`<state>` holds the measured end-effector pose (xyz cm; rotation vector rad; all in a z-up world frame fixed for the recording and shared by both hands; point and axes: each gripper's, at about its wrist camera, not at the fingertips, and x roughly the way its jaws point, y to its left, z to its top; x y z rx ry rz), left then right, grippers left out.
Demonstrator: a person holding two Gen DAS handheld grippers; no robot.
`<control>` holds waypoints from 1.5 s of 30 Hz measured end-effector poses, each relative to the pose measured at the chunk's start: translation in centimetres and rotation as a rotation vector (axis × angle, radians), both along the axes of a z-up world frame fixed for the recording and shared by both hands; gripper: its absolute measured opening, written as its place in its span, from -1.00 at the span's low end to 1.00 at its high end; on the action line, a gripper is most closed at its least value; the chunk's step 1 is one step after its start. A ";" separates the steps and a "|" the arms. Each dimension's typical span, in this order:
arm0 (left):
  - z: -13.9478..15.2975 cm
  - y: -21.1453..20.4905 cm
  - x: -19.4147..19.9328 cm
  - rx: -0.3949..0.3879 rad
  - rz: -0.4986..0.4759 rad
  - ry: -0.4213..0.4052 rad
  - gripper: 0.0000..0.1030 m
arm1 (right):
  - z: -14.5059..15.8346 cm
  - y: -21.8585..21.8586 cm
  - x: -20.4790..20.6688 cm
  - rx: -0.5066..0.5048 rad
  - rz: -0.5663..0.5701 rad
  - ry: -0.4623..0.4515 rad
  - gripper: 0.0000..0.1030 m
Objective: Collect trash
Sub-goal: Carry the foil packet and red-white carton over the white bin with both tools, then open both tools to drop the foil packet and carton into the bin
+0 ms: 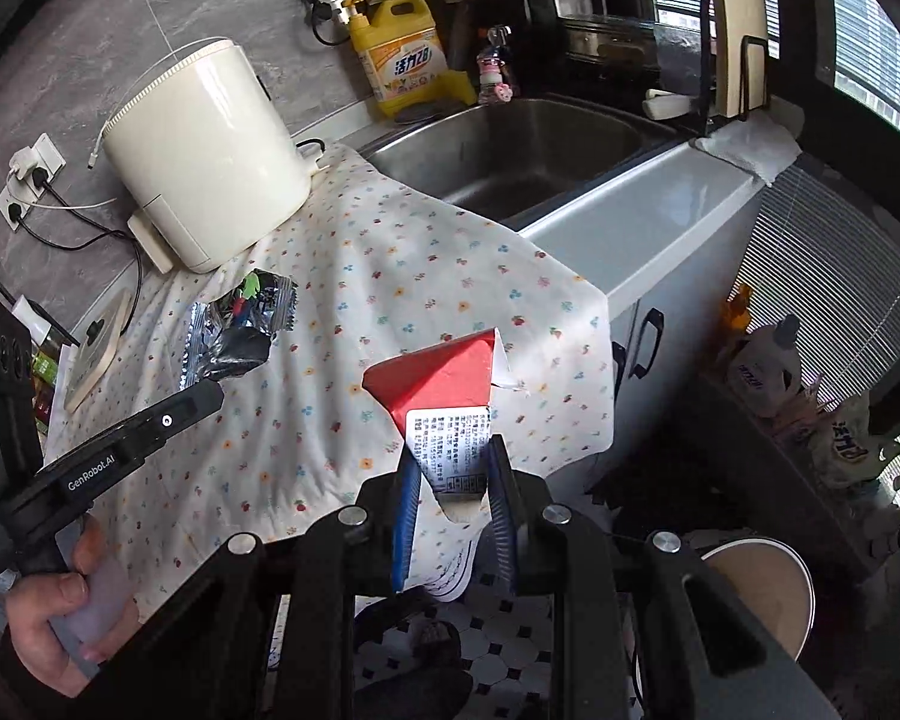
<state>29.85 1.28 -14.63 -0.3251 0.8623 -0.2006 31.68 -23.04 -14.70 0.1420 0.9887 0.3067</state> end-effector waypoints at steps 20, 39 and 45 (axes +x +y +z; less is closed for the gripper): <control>-3.5 -21.9 -0.7 0.058 -0.385 0.089 -0.73 | -4.5 -21.0 -9.5 0.004 -0.359 0.092 0.23; -9.9 -32.5 -3.8 0.061 -0.587 0.259 -0.32 | -6.1 -30.6 -14.1 0.006 -0.512 0.128 0.23; -9.6 -32.3 -3.8 0.042 -0.579 0.253 0.28 | -6.4 -30.8 -14.0 0.014 -0.511 0.134 0.23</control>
